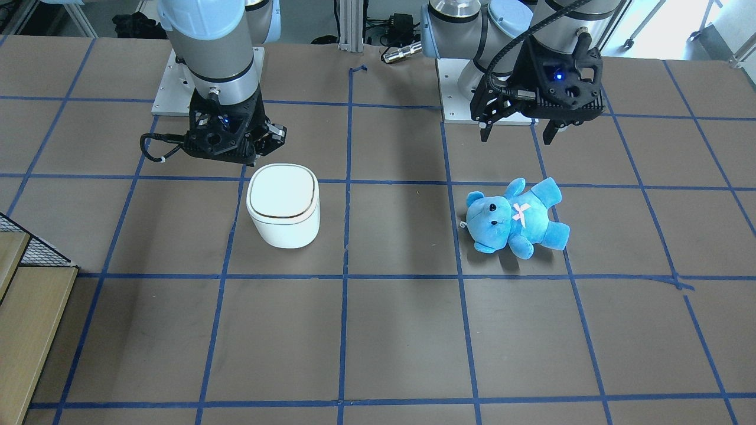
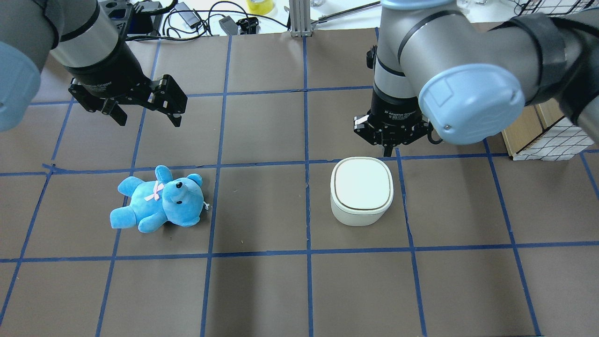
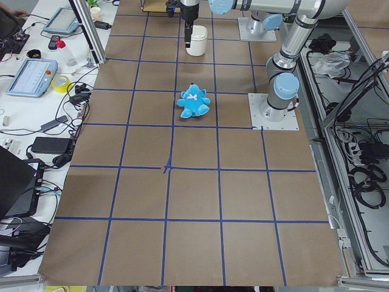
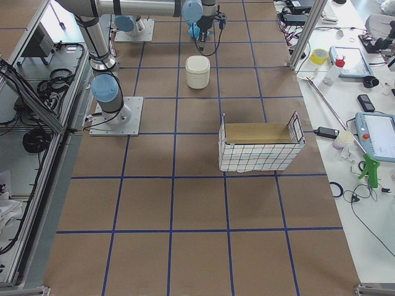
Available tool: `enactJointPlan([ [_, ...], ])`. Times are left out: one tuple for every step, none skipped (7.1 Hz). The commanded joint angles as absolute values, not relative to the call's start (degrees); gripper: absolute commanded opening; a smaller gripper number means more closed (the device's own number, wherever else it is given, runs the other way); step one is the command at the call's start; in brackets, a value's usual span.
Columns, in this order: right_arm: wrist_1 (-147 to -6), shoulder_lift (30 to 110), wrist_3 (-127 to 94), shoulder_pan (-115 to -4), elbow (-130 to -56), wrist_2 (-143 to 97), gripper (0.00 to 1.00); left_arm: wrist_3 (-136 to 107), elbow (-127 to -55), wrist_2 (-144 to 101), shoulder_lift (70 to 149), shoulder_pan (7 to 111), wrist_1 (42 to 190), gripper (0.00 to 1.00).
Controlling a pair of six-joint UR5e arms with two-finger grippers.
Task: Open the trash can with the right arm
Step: 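Move the right gripper down toward the white trash can's lid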
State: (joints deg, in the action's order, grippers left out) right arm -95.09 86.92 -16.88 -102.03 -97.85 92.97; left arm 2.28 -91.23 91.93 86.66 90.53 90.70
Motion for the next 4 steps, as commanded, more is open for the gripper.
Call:
enactJointPlan([
  [-104.45,86.75,-16.26,-102.22,-105.52,93.69,0.0,2.29,-91.23,91.93,86.66,90.53,90.7,1.0],
  [-108.33,86.66,-16.17,-102.22,-108.17,93.69,0.0,2.29,-91.23,91.93,86.66,90.53,90.7,1.0],
  [-110.28,86.49,-15.82,-102.22,-109.59,93.6,0.0,2.29,-91.23,91.93,86.66,90.53,90.7,1.0],
  [-110.56,85.61,-13.91,-102.13,-109.86,93.6,0.0,2.29,-91.23,91.93,86.66,90.53,90.7,1.0],
])
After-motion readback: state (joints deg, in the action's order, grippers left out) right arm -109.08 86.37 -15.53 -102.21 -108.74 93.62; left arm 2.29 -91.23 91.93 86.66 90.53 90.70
